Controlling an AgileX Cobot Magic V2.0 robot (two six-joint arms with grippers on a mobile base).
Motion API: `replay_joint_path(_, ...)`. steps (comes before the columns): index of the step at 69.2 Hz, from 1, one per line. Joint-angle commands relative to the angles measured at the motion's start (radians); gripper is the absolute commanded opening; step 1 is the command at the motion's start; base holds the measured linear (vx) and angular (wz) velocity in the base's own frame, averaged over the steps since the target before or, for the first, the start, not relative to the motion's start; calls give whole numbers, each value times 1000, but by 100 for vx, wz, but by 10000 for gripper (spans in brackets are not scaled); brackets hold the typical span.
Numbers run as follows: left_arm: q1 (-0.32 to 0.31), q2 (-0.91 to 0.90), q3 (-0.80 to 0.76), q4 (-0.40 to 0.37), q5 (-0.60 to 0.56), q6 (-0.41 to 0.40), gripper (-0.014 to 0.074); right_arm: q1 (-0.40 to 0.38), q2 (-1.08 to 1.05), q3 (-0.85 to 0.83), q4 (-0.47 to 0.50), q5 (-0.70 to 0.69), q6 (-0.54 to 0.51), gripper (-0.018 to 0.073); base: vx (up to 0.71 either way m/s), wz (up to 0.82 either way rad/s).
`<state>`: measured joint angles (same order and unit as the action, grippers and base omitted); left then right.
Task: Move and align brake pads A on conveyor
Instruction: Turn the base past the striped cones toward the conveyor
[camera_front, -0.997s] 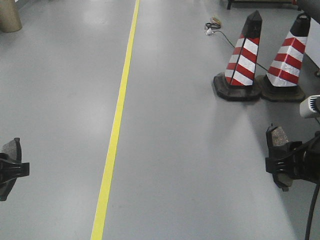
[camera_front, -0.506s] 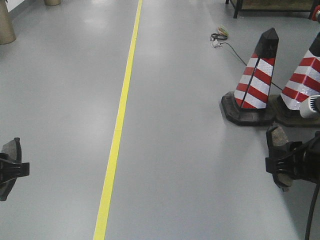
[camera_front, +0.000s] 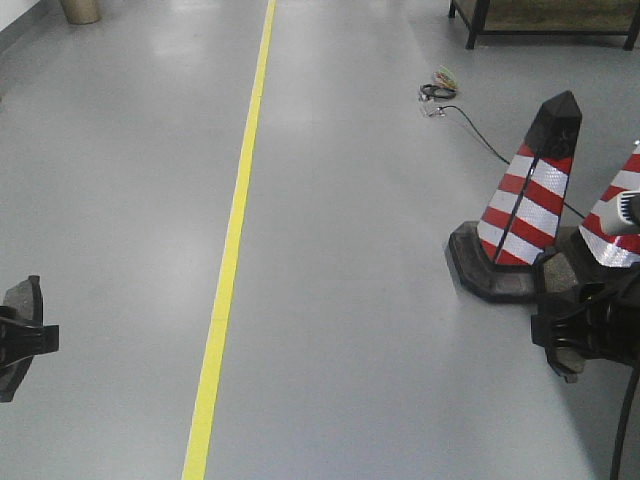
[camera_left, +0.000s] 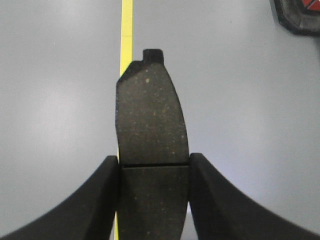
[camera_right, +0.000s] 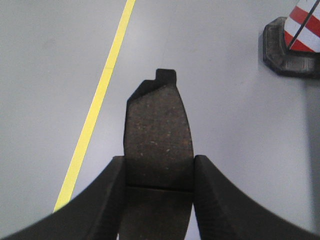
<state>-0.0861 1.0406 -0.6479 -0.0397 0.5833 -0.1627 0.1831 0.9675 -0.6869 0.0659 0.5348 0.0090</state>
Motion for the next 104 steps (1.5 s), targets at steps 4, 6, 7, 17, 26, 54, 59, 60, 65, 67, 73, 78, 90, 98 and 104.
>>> replay_joint_path(4, -6, -20, -31, -3, -71, -5, 23, 1, -17, -31, -2, -77, 0, -3, 54, -5)
replay_joint_path(6, -6, -20, -31, -3, -71, -5, 23, 1, -17, -31, -2, -77, 0, -3, 54, -4)
replay_joint_path(7, -6, -20, -31, -3, -71, -5, 23, 1, -17, -31, -2, -77, 0, -3, 54, -4)
replay_joint_path(17, -6, -20, -31, -3, -72, -5, 23, 1, -17, -31, -2, -77, 0, -3, 54, -3)
replay_joint_path(26, -6, -20, -31, -3, -72, -5, 23, 1, -17, -31, -2, -77, 0, -3, 52, -3)
replay_joint_path(54, -6, -20, -31, -3, -73, -5, 23, 1, -17, -31, -2, -77, 0, -3, 48, -5)
replay_joint_path(59, -6, -20, -31, -3, -73, -5, 23, 1, -17, -31, -2, -77, 0, -3, 44, -10)
replay_joint_path(60, -6, -20, -31, -3, -73, -5, 23, 1, -17, -31, -2, -77, 0, -3, 43, -11)
replay_joint_path(65, -6, -20, -31, -3, -73, -5, 23, 1, -17, -31, -2, -77, 0, -3, 42, -12)
replay_joint_path(67, -6, -20, -31, -3, -73, -5, 23, 1, -17, -31, -2, -77, 0, -3, 41, -12)
replay_joint_path(73, -6, -20, -31, -3, -73, -5, 23, 1, -17, -31, -2, -77, 0, -3, 40, -13)
replay_joint_path(78, -6, -20, -31, -3, -73, -5, 23, 1, -17, -31, -2, -77, 0, -3, 39, -14)
replay_joint_path(90, -6, -20, -31, -3, -73, -5, 23, 1, -17, -31, -2, -77, 0, -3, 37, -15)
replay_joint_path(98, -6, -20, -31, -3, -73, -5, 23, 1, -17, -31, -2, -77, 0, -3, 34, -20)
replay_joint_path(104, -6, -20, -31, -3, -73, -5, 23, 1, -17, -31, -2, -77, 0, -3, 32, -26)
